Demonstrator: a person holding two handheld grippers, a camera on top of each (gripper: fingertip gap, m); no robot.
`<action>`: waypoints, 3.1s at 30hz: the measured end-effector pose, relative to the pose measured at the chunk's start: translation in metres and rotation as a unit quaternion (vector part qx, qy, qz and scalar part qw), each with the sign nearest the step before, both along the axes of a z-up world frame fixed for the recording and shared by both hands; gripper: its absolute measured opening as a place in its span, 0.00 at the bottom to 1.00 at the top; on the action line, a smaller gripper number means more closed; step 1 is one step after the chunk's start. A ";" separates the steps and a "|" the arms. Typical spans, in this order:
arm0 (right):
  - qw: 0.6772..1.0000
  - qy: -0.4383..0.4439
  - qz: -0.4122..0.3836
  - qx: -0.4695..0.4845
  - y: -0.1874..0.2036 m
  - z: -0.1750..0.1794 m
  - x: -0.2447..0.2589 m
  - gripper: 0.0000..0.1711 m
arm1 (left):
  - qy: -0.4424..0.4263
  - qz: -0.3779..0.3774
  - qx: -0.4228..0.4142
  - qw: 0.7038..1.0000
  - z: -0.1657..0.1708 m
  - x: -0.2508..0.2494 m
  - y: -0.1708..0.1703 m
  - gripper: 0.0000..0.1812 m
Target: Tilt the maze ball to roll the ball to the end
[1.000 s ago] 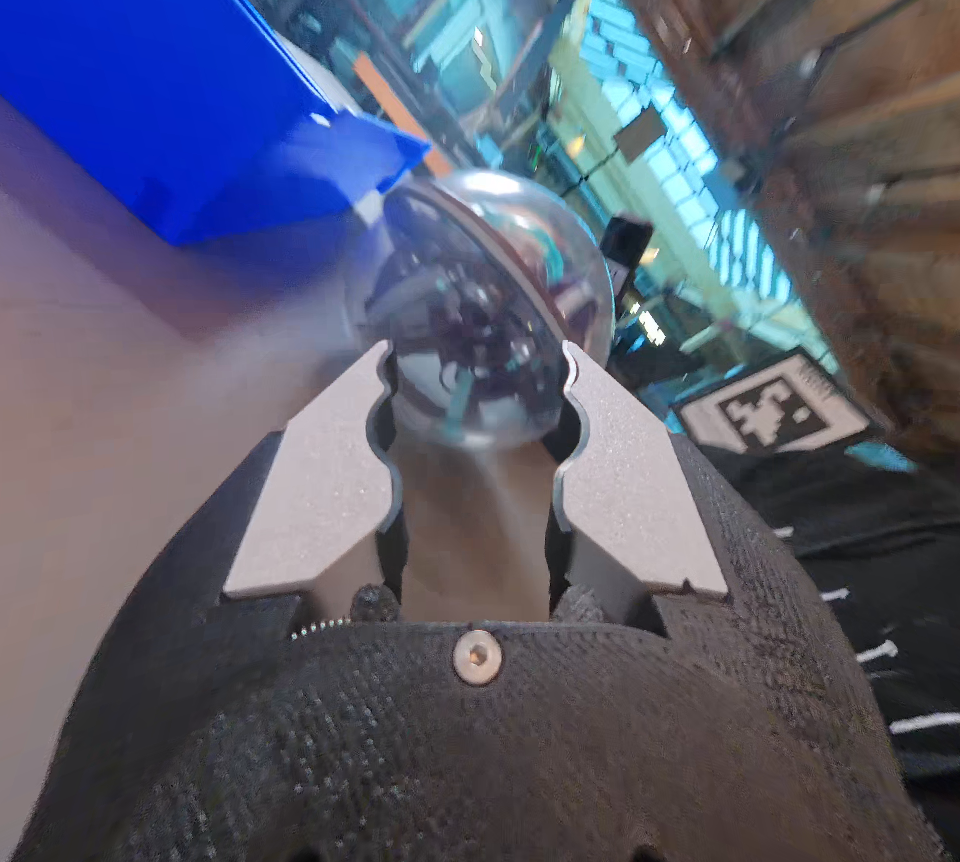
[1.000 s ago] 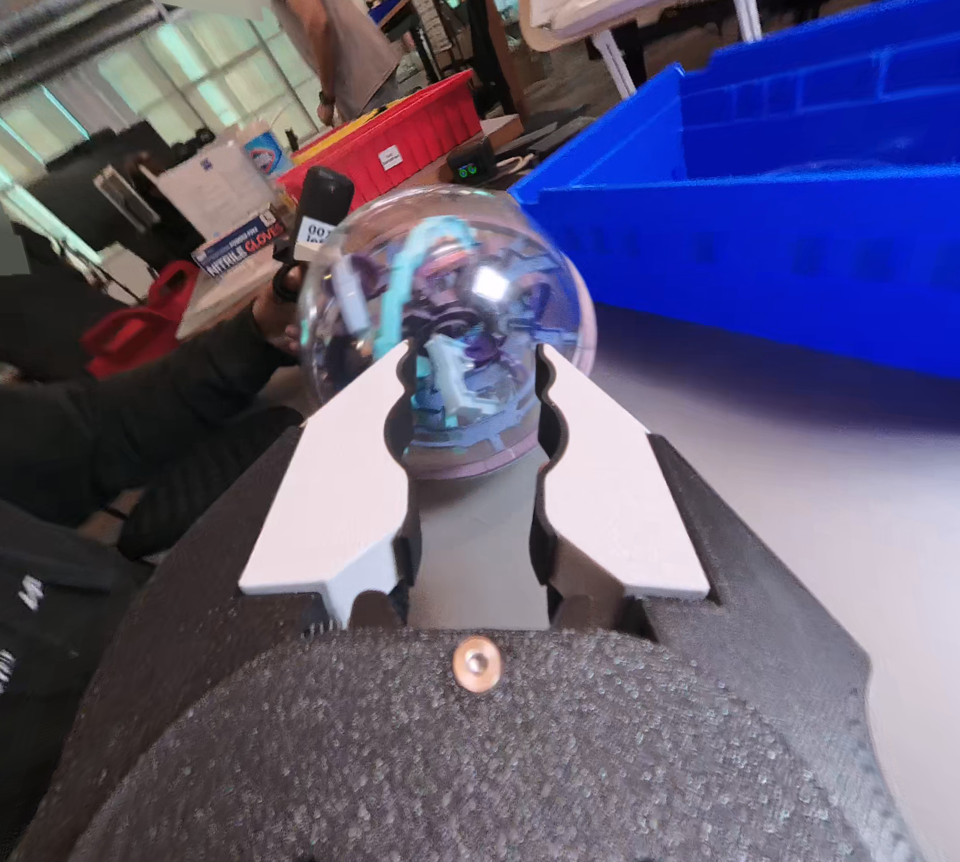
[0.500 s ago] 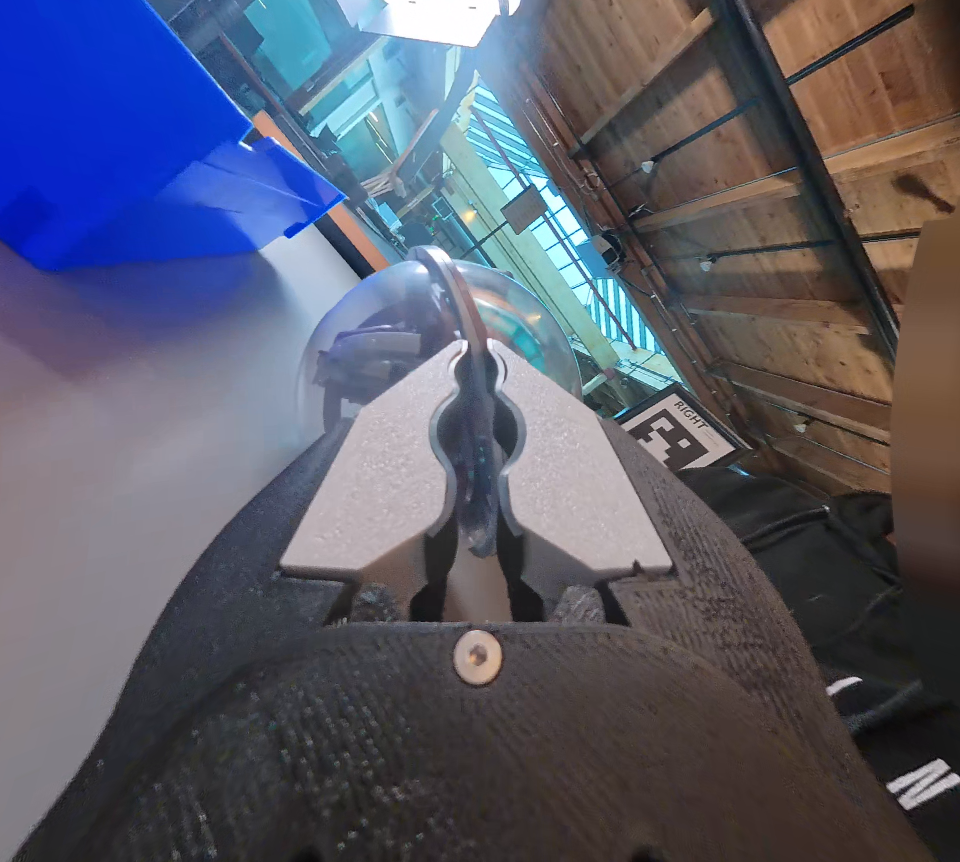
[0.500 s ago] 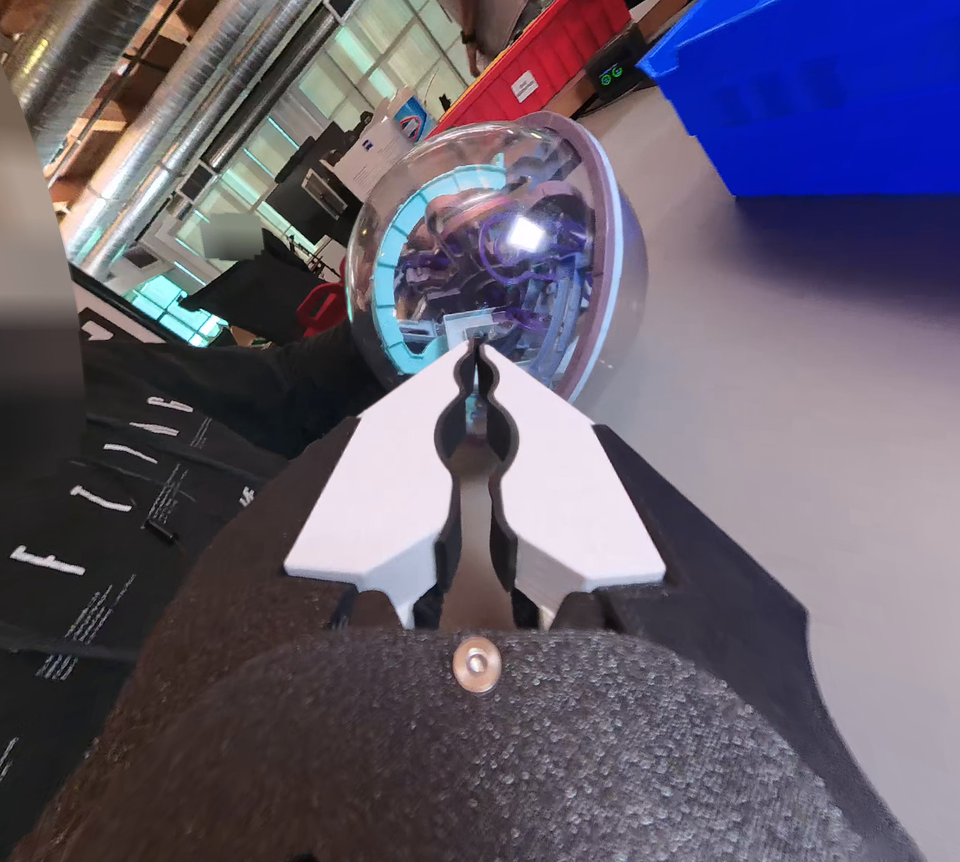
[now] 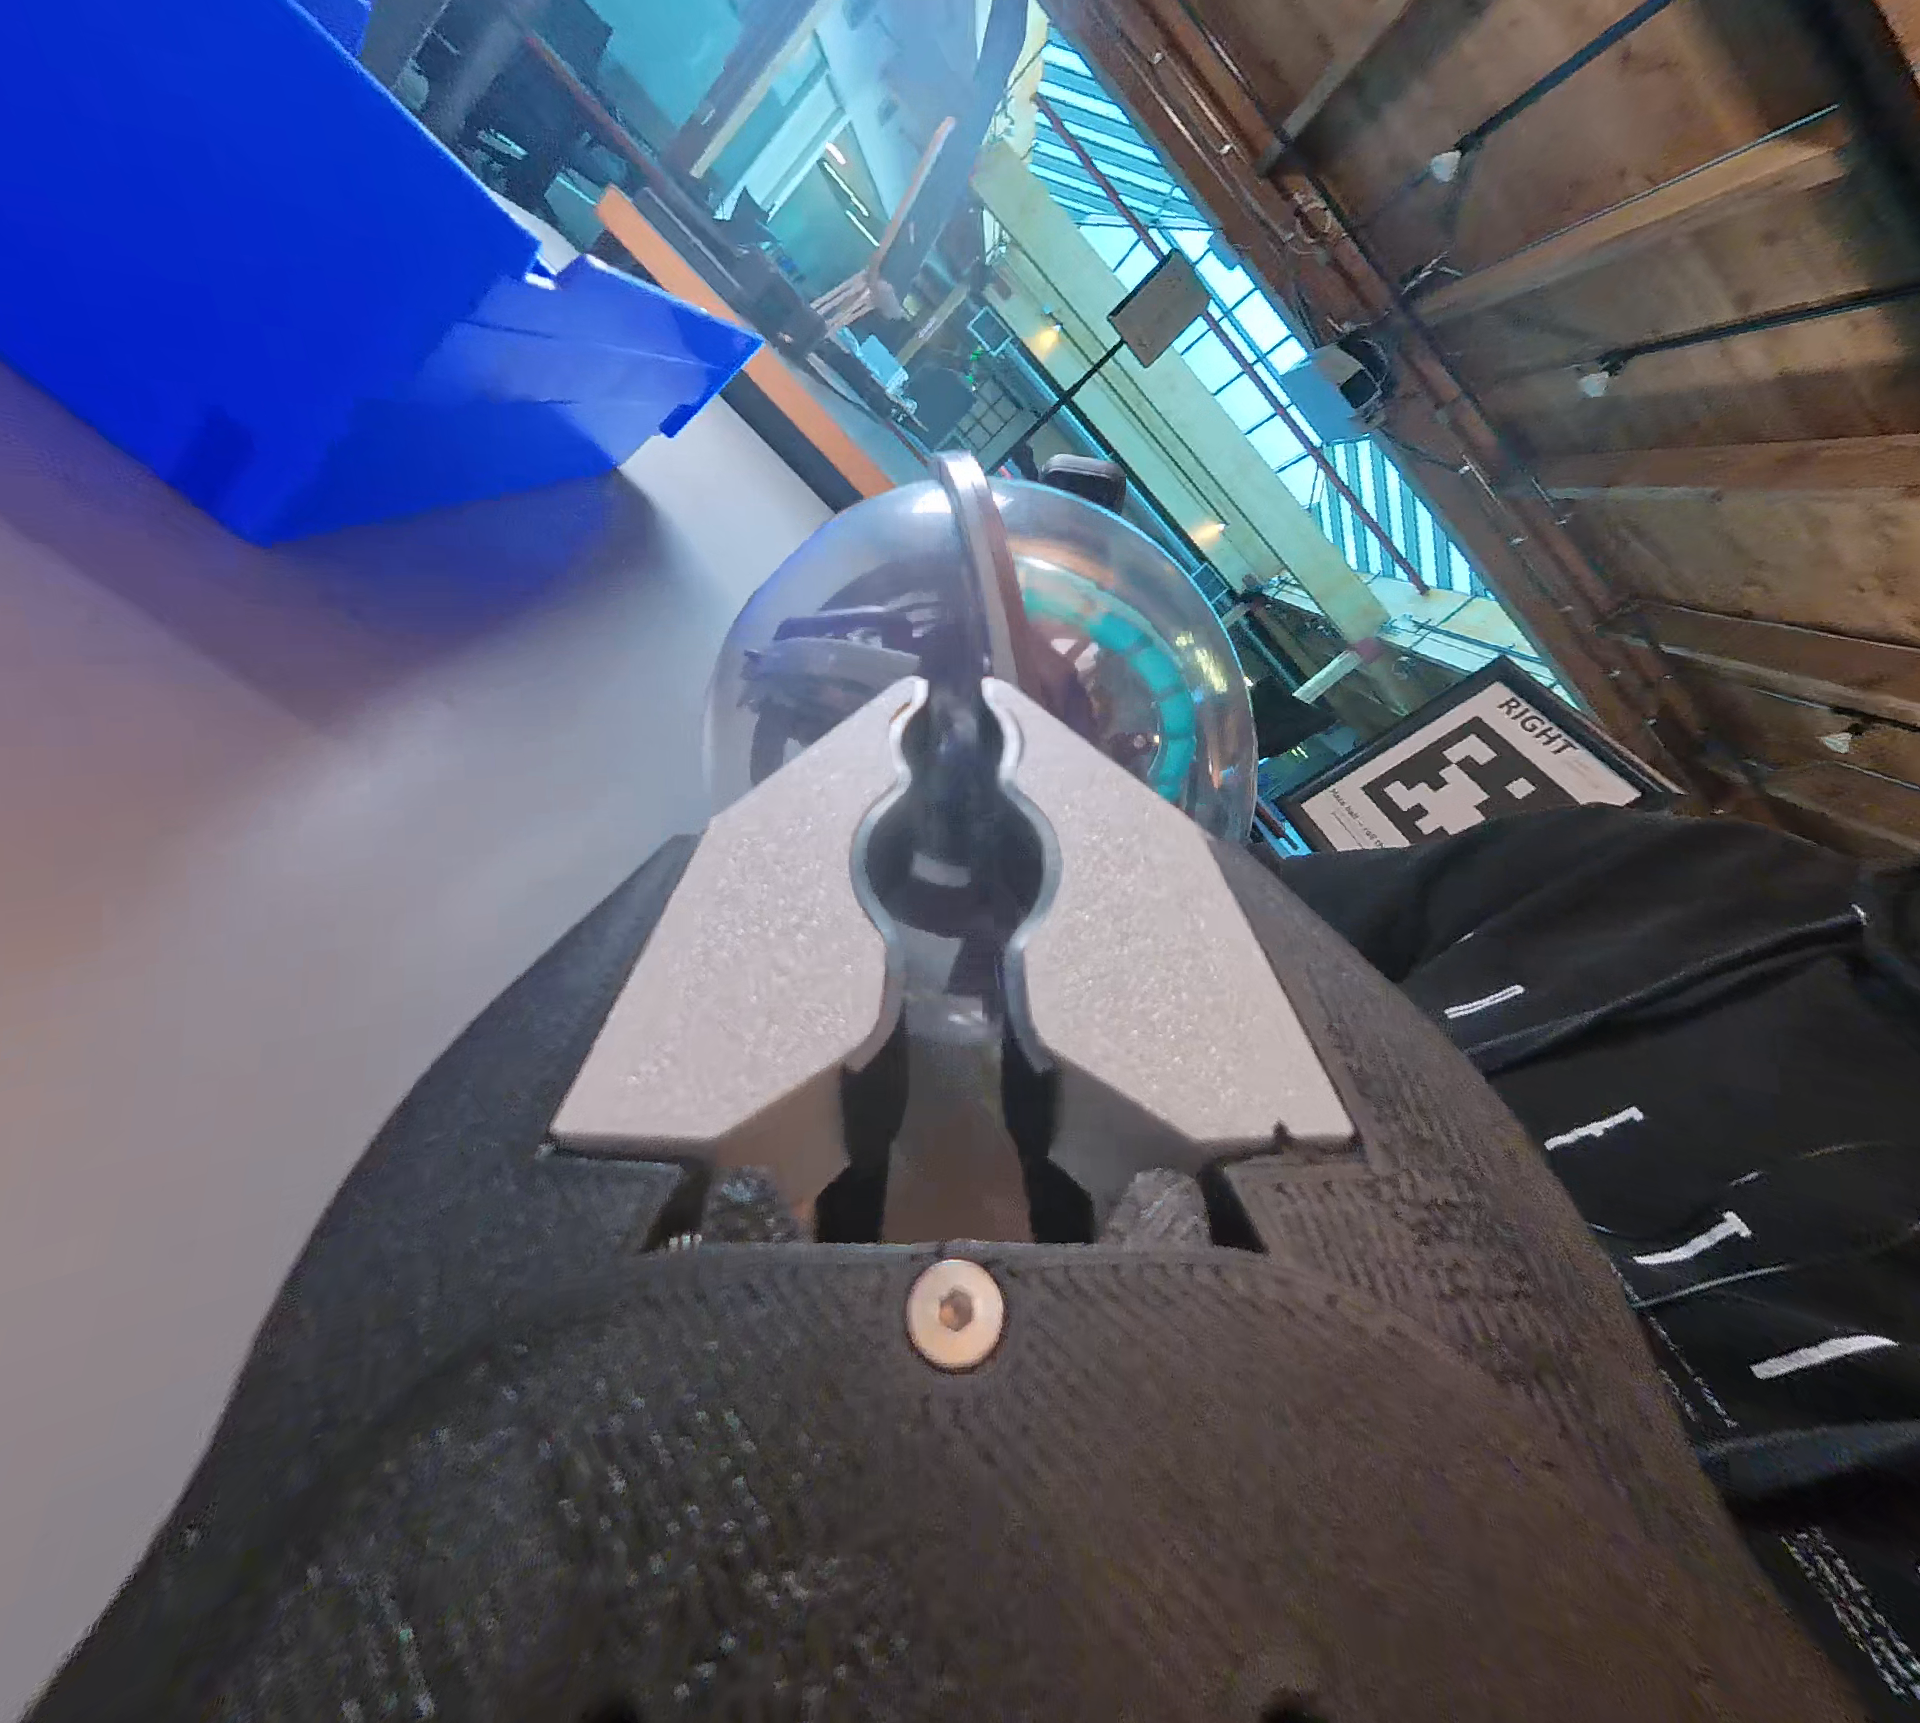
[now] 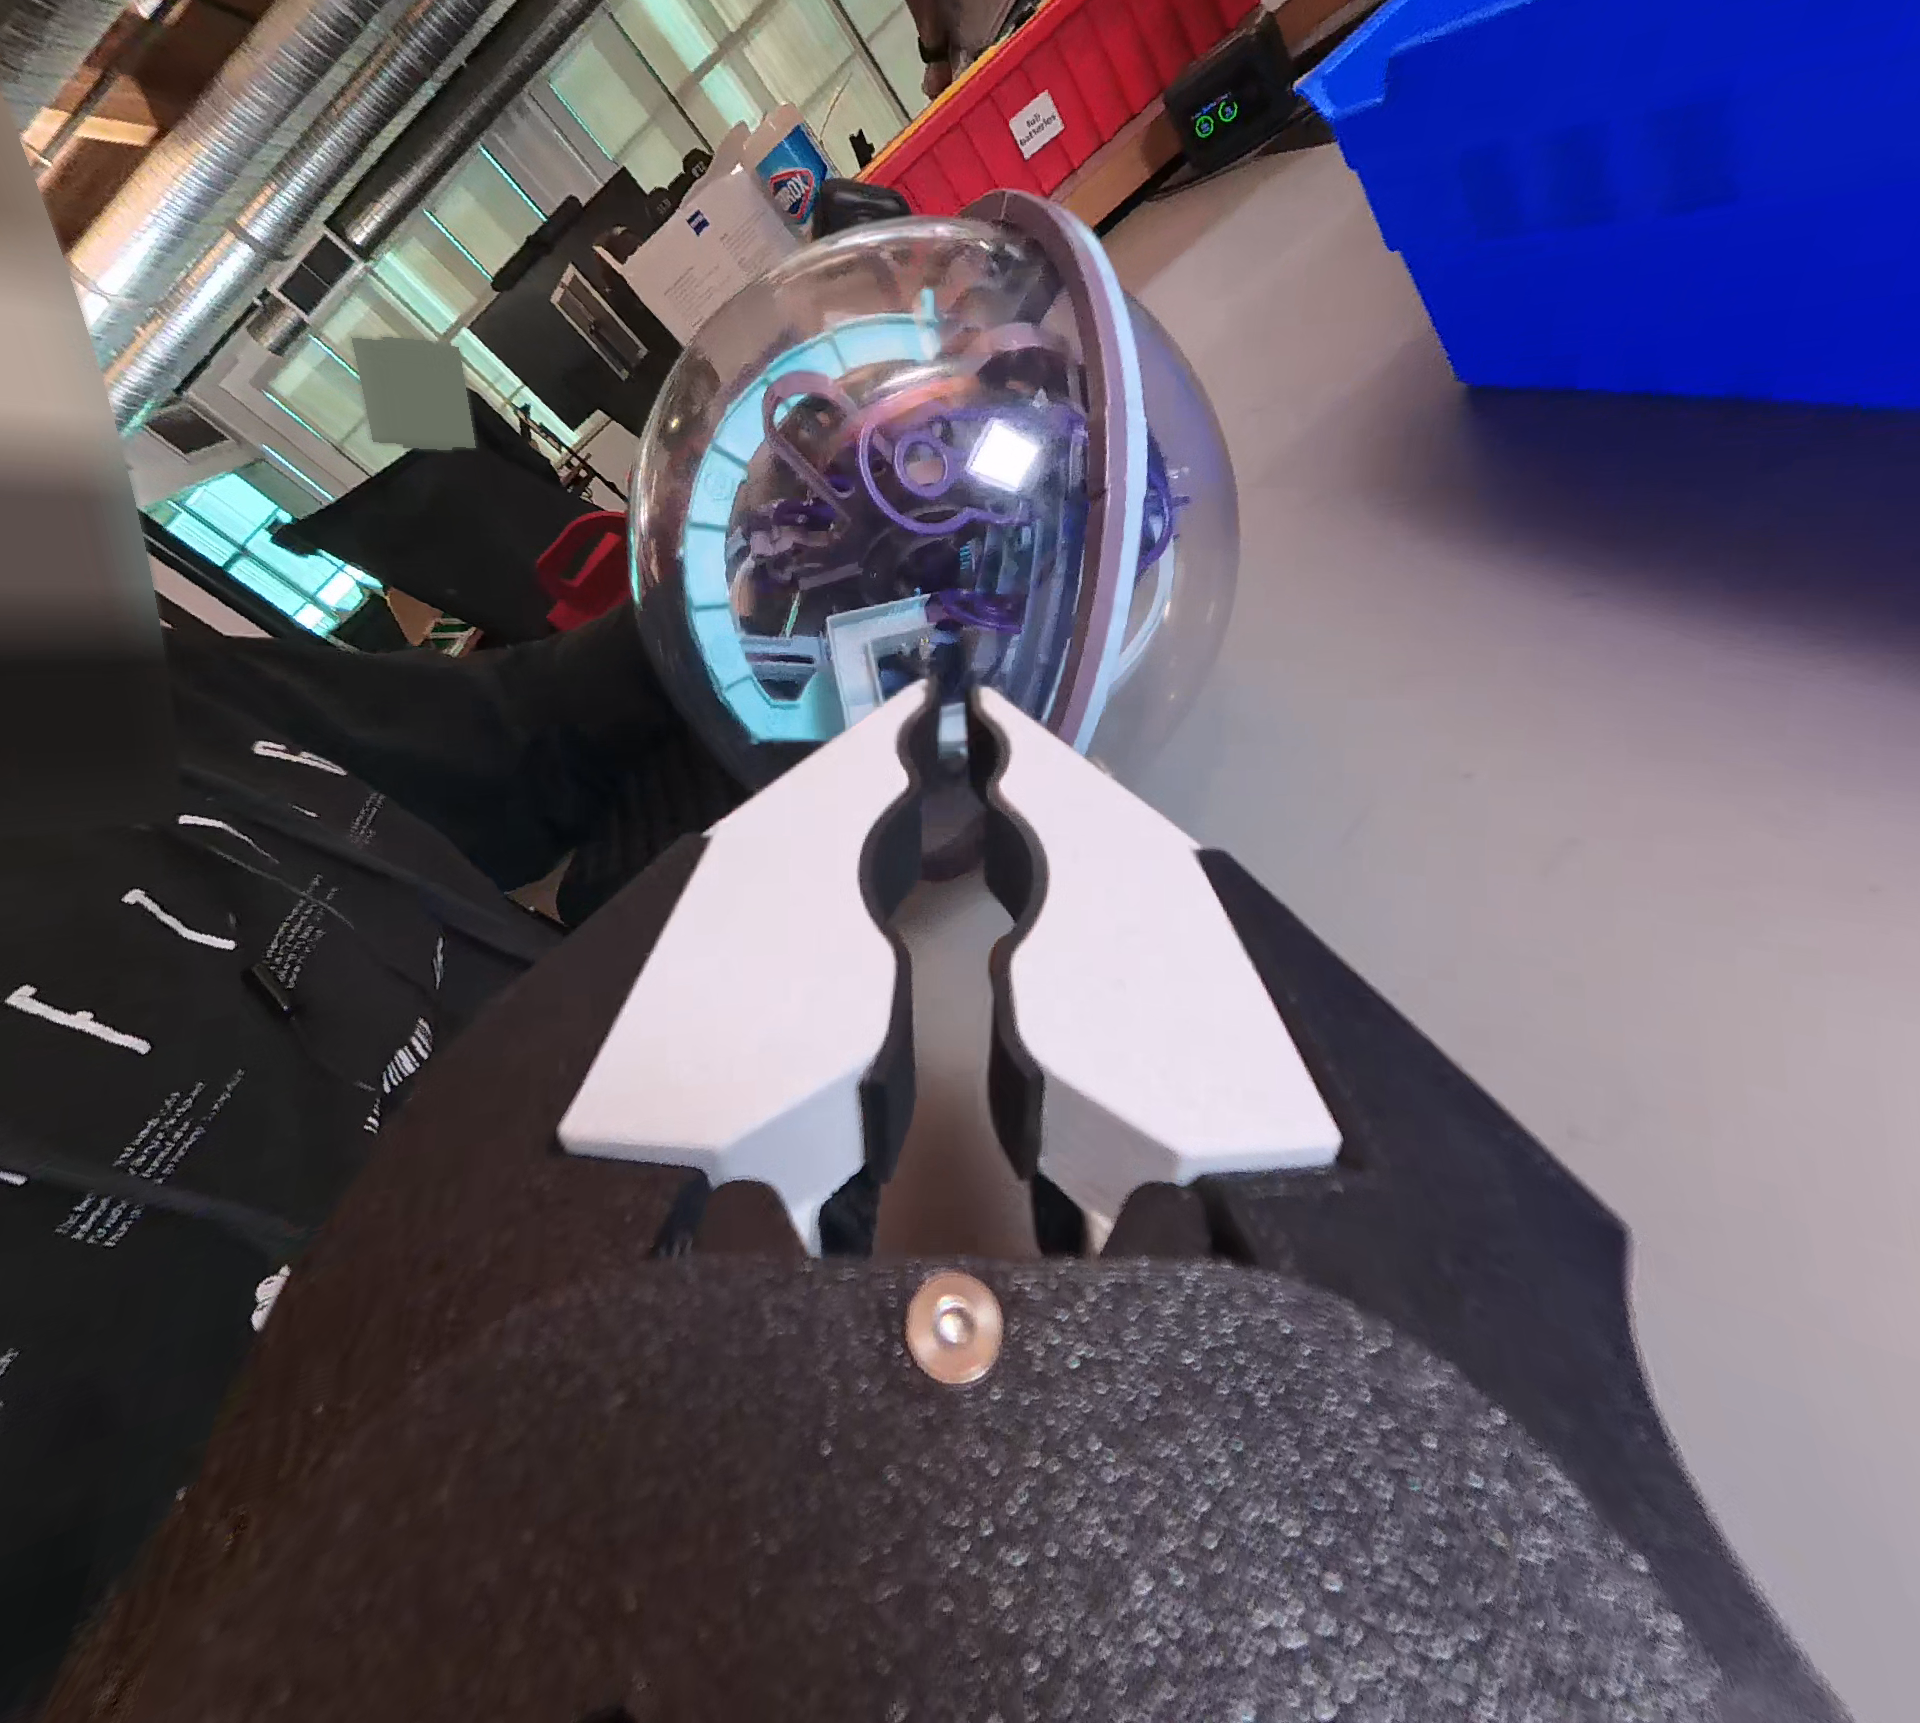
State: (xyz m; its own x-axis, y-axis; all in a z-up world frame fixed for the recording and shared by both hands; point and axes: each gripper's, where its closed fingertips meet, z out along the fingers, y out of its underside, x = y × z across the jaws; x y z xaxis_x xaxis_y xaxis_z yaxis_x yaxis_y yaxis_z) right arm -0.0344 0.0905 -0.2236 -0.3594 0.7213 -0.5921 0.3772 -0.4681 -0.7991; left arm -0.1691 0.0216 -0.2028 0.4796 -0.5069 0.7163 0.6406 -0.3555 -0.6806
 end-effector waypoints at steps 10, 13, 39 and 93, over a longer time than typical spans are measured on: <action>1.000 -0.020 -0.001 -0.003 0.001 -0.010 -0.004 0.07 | -0.027 -0.030 0.023 0.999 0.008 0.015 0.000 0.26; 1.000 -0.018 -0.012 0.012 0.003 -0.012 -0.004 0.00 | -0.021 -0.037 0.024 0.999 0.009 0.017 -0.002 0.24; 1.000 0.004 -0.005 0.011 -0.010 0.003 -0.002 0.07 | 0.008 -0.025 0.039 0.999 0.013 0.014 -0.008 0.03; 0.990 0.107 -0.028 0.090 -0.003 0.061 -0.005 0.03 | 0.082 -0.020 0.123 0.989 0.066 0.021 -0.016 0.03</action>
